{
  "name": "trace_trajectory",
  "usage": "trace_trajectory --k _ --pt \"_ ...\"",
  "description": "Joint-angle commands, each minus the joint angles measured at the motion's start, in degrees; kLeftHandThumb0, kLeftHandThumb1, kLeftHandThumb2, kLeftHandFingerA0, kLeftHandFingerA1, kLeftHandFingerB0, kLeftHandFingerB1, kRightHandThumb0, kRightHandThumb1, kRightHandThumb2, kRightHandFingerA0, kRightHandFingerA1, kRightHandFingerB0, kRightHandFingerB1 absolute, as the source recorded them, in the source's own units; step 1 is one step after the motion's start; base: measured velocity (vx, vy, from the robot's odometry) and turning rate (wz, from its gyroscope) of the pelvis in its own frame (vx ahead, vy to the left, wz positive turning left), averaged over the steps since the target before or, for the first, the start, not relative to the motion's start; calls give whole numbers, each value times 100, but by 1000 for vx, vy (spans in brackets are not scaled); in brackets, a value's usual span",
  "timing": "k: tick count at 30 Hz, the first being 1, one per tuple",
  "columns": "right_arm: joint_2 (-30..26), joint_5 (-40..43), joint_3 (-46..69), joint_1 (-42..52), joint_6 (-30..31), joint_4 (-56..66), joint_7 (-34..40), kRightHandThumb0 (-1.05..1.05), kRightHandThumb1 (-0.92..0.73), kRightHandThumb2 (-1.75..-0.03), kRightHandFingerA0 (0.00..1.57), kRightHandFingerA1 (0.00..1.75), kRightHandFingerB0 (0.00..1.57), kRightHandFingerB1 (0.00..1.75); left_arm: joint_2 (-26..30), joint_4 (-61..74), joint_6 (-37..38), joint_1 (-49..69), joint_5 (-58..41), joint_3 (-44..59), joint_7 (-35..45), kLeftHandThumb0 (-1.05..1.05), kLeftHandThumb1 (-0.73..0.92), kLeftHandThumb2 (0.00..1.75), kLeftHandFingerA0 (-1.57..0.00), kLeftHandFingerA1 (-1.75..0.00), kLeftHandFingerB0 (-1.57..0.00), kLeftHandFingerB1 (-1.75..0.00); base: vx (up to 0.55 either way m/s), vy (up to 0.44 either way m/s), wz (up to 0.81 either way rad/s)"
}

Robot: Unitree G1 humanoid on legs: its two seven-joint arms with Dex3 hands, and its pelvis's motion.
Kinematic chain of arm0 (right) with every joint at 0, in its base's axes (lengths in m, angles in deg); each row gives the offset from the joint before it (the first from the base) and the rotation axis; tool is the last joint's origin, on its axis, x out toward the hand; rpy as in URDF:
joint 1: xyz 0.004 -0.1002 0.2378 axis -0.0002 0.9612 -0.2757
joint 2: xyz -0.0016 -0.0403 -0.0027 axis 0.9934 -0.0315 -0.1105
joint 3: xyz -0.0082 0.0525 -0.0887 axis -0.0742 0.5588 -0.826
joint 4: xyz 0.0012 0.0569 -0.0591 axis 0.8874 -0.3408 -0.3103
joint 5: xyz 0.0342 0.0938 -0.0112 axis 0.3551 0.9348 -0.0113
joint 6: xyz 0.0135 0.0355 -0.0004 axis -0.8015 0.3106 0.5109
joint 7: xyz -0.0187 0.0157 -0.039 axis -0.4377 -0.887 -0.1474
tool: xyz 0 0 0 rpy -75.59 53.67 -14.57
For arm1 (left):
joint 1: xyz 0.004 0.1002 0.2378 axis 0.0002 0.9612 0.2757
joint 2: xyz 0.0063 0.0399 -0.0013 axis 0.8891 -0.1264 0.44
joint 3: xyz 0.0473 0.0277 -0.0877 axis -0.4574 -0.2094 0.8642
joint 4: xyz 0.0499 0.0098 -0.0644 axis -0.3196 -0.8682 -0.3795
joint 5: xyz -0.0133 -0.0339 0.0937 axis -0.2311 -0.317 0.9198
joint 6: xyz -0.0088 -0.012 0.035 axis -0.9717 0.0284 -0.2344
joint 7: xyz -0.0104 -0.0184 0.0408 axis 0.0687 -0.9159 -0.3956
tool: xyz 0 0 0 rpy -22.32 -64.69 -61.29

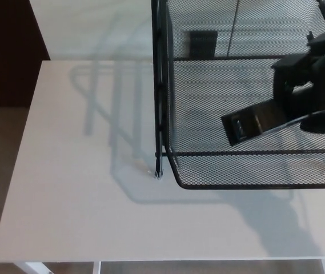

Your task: The robot walks towards a desk on which a file tray is kept in the middle and a stapler is kept to its right. The robot lifts the stapler using its right hand and places it on the file tray.

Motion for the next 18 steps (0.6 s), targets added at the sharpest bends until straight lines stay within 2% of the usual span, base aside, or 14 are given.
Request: trace_trajectory --k 1,2,4,5,7,8,9,10,11,12,13,14,16,18 --pt "242 -111 -205 -299 52 -243 -535 -17 -52 -95 97 167 89 114 5 -35 150 31 -7 36 -52 -77 92 68 -14 -42 -2 -28 0 0 0" --pt "277 -167 -249 -348 56 -249 -575 -18 -53 -90 97 165 91 107 6 -81 148 11 0 38 -72 -79 91 69 -21 -45 -4 -29 0 0 0" --pt "328 -220 -260 -391 58 -255 -649 -17 -54 -89 97 165 90 112 10 -120 163 -9 17 30 -88 -78 92 68 -22 -46 -5 -30 0 0 0" --pt "353 -242 -275 -429 78 -247 -715 -18 -53 -90 98 157 91 91 8 -154 173 -32 22 32 -113 -78 90 69 -17 -44 -3 -27 0 0 0" --pt "372 -251 -259 -444 75 -250 -756 -18 -53 -90 98 157 91 91 -1 -187 168 -55 1 55 -131 -78 90 69 -17 -44 -3 -27 0 0 0" --pt "381 -254 -236 -465 105 -219 -789 -29 -63 -69 92 150 74 61 3 -63 110 -1 -14 50 -77 -75 92 70 -13 -44 -4 -25 0 0 0" --pt "392 -255 -199 -437 139 -169 -814 -35 -64 -59 87 120 59 45 -5 -70 102 17 -40 69 -49 -82 73 107 -14 -54 0 -30 0 0 0" --pt "359 -387 -209 -469 643 86 -1351 -56 -48 -83 43 61 21 44 -7 -41 99 40 -42 71 -41 -75 92 69 -15 -45 -3 -25 0 0 0" --pt "296 -467 -212 -510 792 210 -1599 -60 -44 -79 21 53 10 41 -19 -82 208 58 -32 71 -49 -76 92 70 -15 -44 -2 -24 0 0 0" --pt "253 -511 -220 -560 933 334 -1855 -59 -55 -59 6 40 10 25 -8 -88 202 69 14 33 -67 -77 92 70 -21 -46 -2 -29 0 0 0" --pt "182 -624 -246 -633 1061 461 -2130 -71 -40 -79 0 26 9 16 -5 -83 199 76 17 30 -58 -77 92 70 -18 -45 -3 -27 0 0 0" --pt "152 -676 -261 -694 1161 529 -2327 -79 -44 -79 0 16 0 4 -6 -69 179 76 14 32 -60 -77 92 69 -19 -45 -2 -27 0 0 0" --pt "140 -672 -246 -783 1392 655 -2681 -75 -42 -80 0 21 1 8 -28 1 168 108 -28 68 -46 -76 92 69 -15 -45 -3 -26 0 0 0" --pt "130 -677 -186 -867 1569 793 -2907 -83 -47 -81 0 15 0 0 -23 45 189 145 -15 59 -34 -77 91 70 -13 -43 -3 -25 0 0 0"
